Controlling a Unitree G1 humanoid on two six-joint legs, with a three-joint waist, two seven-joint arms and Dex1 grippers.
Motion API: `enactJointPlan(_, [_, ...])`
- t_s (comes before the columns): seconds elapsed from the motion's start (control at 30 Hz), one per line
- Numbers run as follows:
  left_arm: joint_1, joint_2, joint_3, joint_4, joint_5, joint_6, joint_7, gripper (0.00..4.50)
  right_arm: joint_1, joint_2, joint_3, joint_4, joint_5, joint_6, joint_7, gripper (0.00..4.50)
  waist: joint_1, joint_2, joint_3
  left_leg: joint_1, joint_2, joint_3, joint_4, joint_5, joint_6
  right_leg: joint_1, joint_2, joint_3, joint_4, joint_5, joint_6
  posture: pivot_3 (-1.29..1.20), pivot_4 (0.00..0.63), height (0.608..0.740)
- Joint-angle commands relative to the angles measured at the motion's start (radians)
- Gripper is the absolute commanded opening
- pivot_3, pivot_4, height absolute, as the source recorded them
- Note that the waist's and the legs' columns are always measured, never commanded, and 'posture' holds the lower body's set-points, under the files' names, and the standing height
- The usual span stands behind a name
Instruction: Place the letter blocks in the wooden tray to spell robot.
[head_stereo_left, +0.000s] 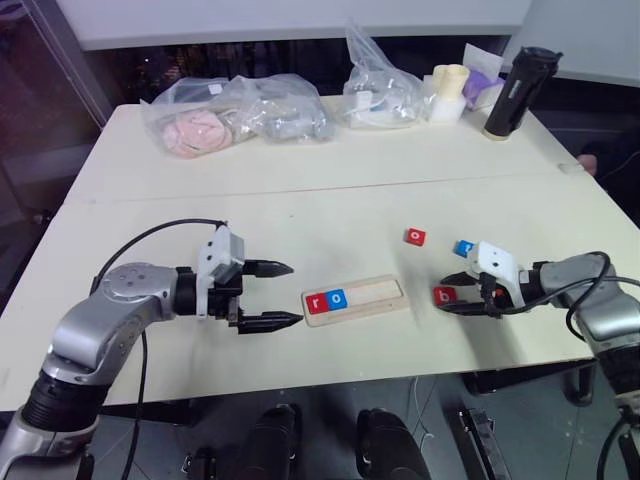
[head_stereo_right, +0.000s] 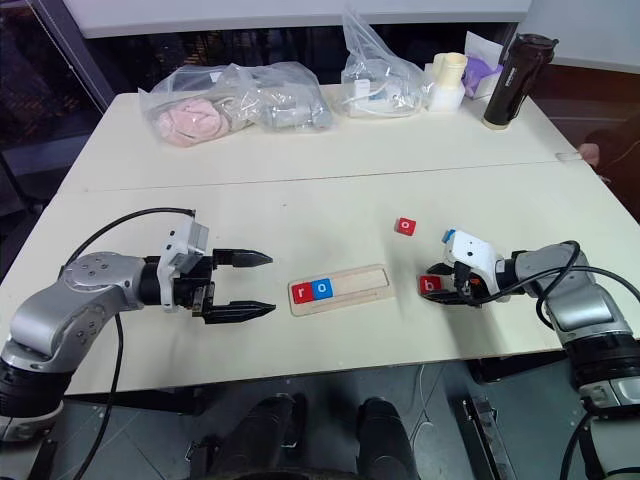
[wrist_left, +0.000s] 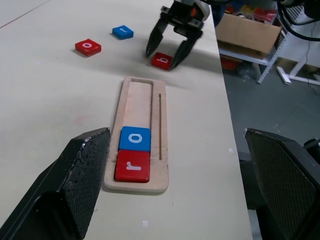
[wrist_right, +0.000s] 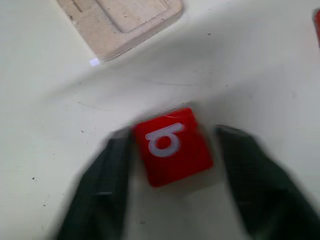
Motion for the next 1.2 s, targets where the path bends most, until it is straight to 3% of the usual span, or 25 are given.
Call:
enactJointPlan(0.03, [0.002, 0.009, 0.029, -0.035, -0.012, -0.012, 0.007, 4.50, -0.035, -0.004, -0.011, -0.022, -0.001, -0.004, 0.012, 1.15, 0.000, 0.000, 0.000, 0.000, 0.000, 0.000, 0.000, 0.000, 0.000, 0.000, 0.000, 0.000, 0.000, 0.000, 0.000, 0.00, 0.150, 0.725])
enactJointPlan(0.4, [0.026, 0.019, 0.027, -0.053, -0.018, -0.011, 0.000, 4.50, -0.182, 0.114, 0.132, -0.306, 0.015, 0.100, 0.076, 1.15, 0.002, 0.000, 0.000, 0.000, 0.000, -0.001, 0.000, 0.000, 0.000, -0.001, 0.000, 0.000, 0.001, 0.000, 0.000, 0.00, 0.150, 0.725])
enactJointPlan(0.63, [0.044, 0.033, 0.039, -0.075, -0.023, -0.006, 0.009, 4.50, -0.231, 0.200, 0.236, -0.235, -0.057, 0.039, 0.075, 1.15, 0.000, 0.000, 0.000, -0.001, -0.001, 0.000, 0.001, 0.000, 0.000, -0.001, 0.000, 0.000, 0.002, 0.000, 0.000, 0.00, 0.150, 0.725])
enactJointPlan(1.2, [0.072, 0.036, 0.049, -0.111, -0.044, 0.006, 0.052, 4.50, -0.300, 0.293, 0.266, -0.069, -0.119, -0.030, 0.074, 1.15, -0.001, 0.000, 0.000, 0.000, -0.001, -0.001, 0.001, 0.000, -0.001, -0.002, 0.003, 0.000, 0.003, 0.001, 0.001, 0.00, 0.150, 0.725])
